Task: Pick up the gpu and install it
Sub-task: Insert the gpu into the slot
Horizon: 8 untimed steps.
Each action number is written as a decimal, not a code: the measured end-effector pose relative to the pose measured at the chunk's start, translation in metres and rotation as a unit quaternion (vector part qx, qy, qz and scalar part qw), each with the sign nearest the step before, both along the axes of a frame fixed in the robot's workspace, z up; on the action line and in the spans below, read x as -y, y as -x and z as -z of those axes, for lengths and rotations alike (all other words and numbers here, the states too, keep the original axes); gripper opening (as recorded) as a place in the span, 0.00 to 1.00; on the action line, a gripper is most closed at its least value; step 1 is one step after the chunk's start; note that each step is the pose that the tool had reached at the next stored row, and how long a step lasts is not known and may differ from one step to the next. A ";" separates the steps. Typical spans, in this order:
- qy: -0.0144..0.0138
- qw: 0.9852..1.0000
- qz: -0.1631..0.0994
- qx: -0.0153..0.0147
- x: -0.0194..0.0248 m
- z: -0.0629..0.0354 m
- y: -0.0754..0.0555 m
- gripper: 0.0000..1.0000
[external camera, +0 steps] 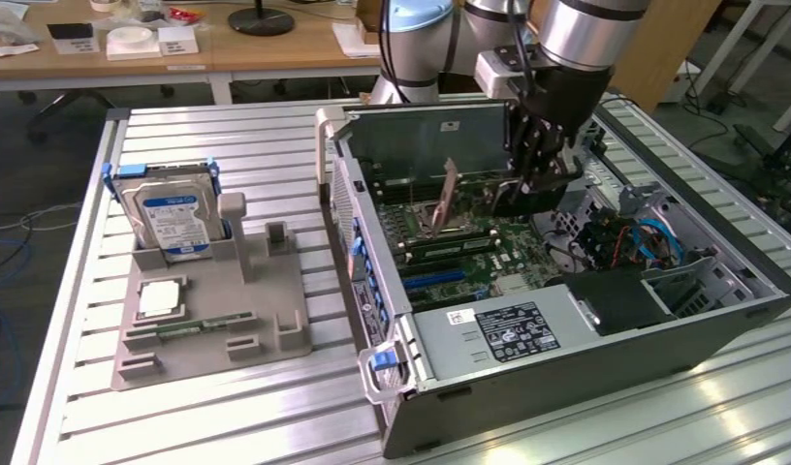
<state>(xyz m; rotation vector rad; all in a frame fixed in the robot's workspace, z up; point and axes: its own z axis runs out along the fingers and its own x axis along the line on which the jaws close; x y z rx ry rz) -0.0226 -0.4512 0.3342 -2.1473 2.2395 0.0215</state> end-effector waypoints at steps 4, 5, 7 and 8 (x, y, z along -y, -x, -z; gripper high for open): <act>0.000 1.000 0.000 0.000 0.0000 0.0073 0.000 0.26; 0.000 1.000 0.000 0.000 0.0000 0.0087 0.000 0.26; 0.000 1.000 0.000 0.000 0.0000 0.0091 0.000 0.26; 0.000 1.000 0.000 0.000 0.0000 0.0090 0.000 0.26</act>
